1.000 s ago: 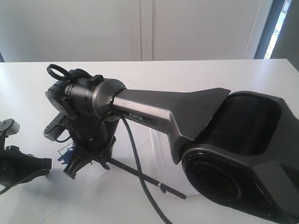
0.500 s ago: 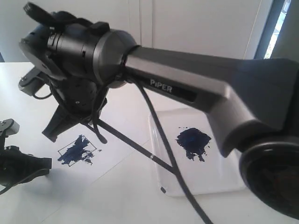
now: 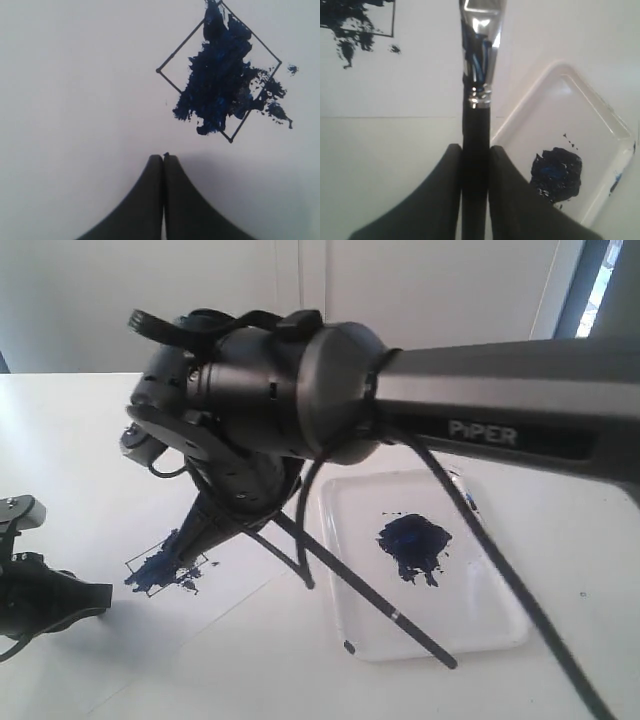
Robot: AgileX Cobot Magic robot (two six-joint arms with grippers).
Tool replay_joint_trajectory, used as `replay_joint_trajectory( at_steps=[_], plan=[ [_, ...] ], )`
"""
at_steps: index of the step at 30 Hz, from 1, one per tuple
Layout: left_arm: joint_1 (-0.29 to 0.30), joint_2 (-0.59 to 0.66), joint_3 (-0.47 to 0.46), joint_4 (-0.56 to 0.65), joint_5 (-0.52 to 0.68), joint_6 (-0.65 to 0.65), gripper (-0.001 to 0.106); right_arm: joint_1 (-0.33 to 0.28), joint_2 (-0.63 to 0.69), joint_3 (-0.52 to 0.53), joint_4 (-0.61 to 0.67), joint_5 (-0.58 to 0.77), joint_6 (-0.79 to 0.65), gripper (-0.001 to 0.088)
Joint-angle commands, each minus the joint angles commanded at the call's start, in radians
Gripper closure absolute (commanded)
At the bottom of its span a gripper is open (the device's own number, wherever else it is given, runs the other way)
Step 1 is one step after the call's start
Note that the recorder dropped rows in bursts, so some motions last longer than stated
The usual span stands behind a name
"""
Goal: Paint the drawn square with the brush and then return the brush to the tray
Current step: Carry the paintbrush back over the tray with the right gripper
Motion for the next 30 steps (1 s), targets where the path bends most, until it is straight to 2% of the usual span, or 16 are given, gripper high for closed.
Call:
replay_joint_trajectory(
  at_steps=[5,11,16,19,25,30],
  plan=[
    [0.0,0.0,0.0,-0.023,-0.004,0.036,0.105,-0.003,-0.092,0.165,-0.018,-0.125,0.081,0.0868],
    [0.0,0.0,0.002,-0.023,-0.004,0.045,0.105,-0.024,-0.11,0.322,-0.05,-0.21,0.163,0.0868],
    [0.0,0.0,0.002,-0.023,-0.006,0.047,0.105,-0.03,-0.11,0.418,-0.223,-0.266,0.355,0.0868],
    [0.0,0.0,0.002,-0.023,-0.006,0.049,0.105,-0.059,-0.11,0.456,-0.279,-0.322,0.42,0.0868],
    [0.0,0.0,0.002,-0.023,-0.026,0.063,0.105,-0.114,-0.103,0.464,-0.287,-0.44,0.447,0.0868],
    [0.0,0.0,0.002,-0.023,-0.028,0.063,0.105,-0.153,-0.073,0.463,-0.314,-0.479,0.456,0.0868]
  ],
)
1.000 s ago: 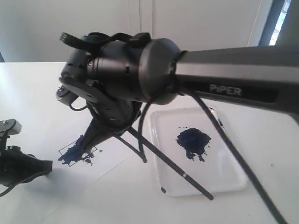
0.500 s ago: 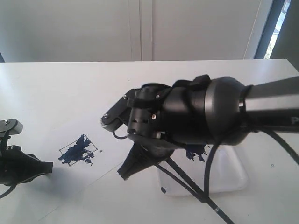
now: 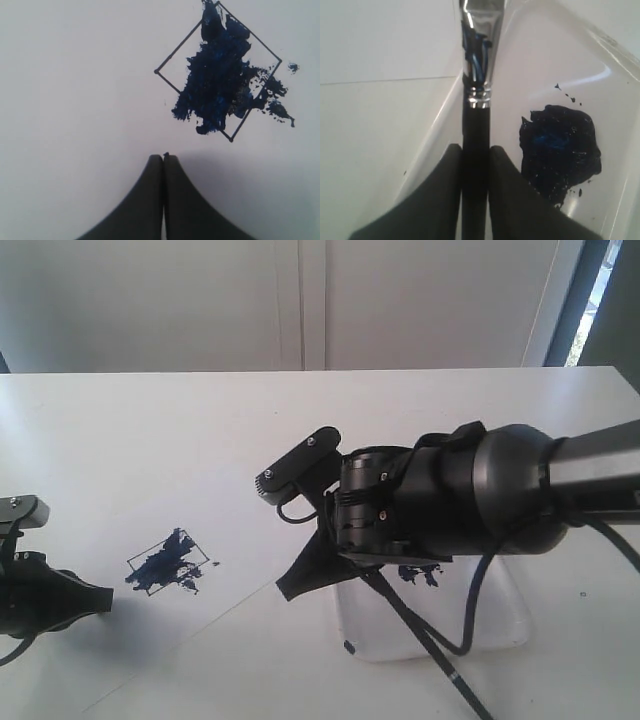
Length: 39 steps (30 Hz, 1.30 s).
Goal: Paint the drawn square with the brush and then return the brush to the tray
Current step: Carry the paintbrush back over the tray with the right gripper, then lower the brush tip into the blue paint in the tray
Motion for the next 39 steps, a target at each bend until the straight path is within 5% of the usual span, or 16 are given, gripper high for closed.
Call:
replay_joint_trajectory(
  at_steps=[20,24,30,34,39],
  plan=[
    [0.0,0.0,0.0,0.0,-0.001,0.005,0.105,-0.033,0.056,-0.002,-0.101,-0.036,0.13,0.0849],
    [0.0,0.0,0.0,0.0,-0.001,0.006,0.105,-0.033,0.056,-0.002,-0.154,-0.026,0.206,0.0671],
    [0.0,0.0,0.0,0.0,-0.001,0.007,0.105,-0.033,0.056,-0.002,-0.168,-0.026,0.208,0.0143],
    [0.0,0.0,0.0,0.0,-0.001,0.007,0.105,-0.033,0.054,-0.002,-0.149,-0.023,0.208,0.0107],
    [0.0,0.0,0.0,-0.026,-0.001,0.037,0.105,-0.01,0.015,-0.002,0.068,0.003,0.028,0.0107]
  ],
)
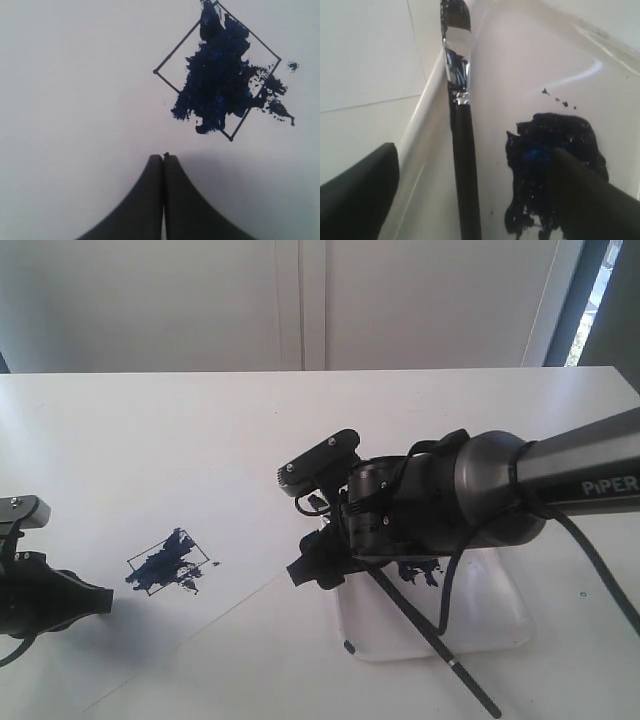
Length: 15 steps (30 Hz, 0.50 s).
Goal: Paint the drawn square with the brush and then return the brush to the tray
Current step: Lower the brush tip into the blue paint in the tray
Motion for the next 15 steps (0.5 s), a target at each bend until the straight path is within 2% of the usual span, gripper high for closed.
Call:
replay_joint_trajectory(
  at_steps=[2,8,12,15],
  plan=[
    [0.0,0.0,0.0,-0.007,0.0,0.004,0.105,0.015,-0.025,0.0,0.088,0.044,-0.097,0.0107],
    [0.0,0.002,0.0,-0.011,-0.002,0.008,0.105,0.051,-0.08,0.002,0.15,0.177,-0.14,0.0107],
    [0.0,0.009,0.0,-0.011,-0.004,0.011,0.105,0.059,-0.094,0.019,0.288,0.199,-0.231,0.0108],
    [0.0,0.015,0.0,-0.011,-0.004,0.011,0.105,0.059,-0.095,0.057,0.309,0.199,-0.242,0.0146]
  ],
)
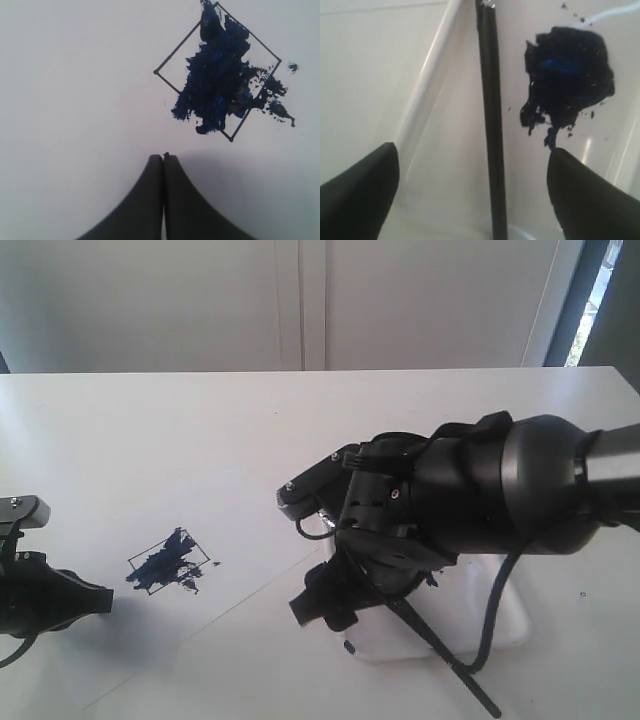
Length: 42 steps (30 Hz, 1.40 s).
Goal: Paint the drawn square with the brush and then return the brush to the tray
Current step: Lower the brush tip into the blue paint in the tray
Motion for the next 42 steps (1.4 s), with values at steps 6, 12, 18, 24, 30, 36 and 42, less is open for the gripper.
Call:
replay_joint_trajectory(
  at_steps=[6,12,18,24,30,36,42],
  plan=[
    [0.0,0.0,0.0,0.0,0.0,0.0,0.105,0.0,0.0,0.079,0.015,-0.043,0.005,0.0244],
    [0.0,-0.001,0.0,0.0,-0.006,0.005,0.105,0.0,0.0,0.111,0.006,-0.112,0.037,0.0471],
    [0.0,-0.001,0.0,0.0,-0.014,0.007,0.105,0.0,0.0,0.111,-0.034,-0.124,0.054,0.0512],
    [0.0,-0.001,0.0,0.0,-0.014,0.009,0.105,0.0,0.0,0.109,-0.034,-0.197,0.054,0.0363],
    [0.0,-0.001,0.0,0.0,-0.014,0.012,0.105,0.0,0.0,0.109,-0.047,-0.195,0.054,0.0161],
    [0.0,-0.001,0.0,0.0,-0.014,0.012,0.105,0.0,-0.024,0.109,-0.15,-0.165,0.155,0.0171],
    [0.0,-0.001,0.0,0.0,-0.014,0.012,0.105,0.0,-0.034,0.114,-0.189,-0.12,0.187,0.0252]
  ],
)
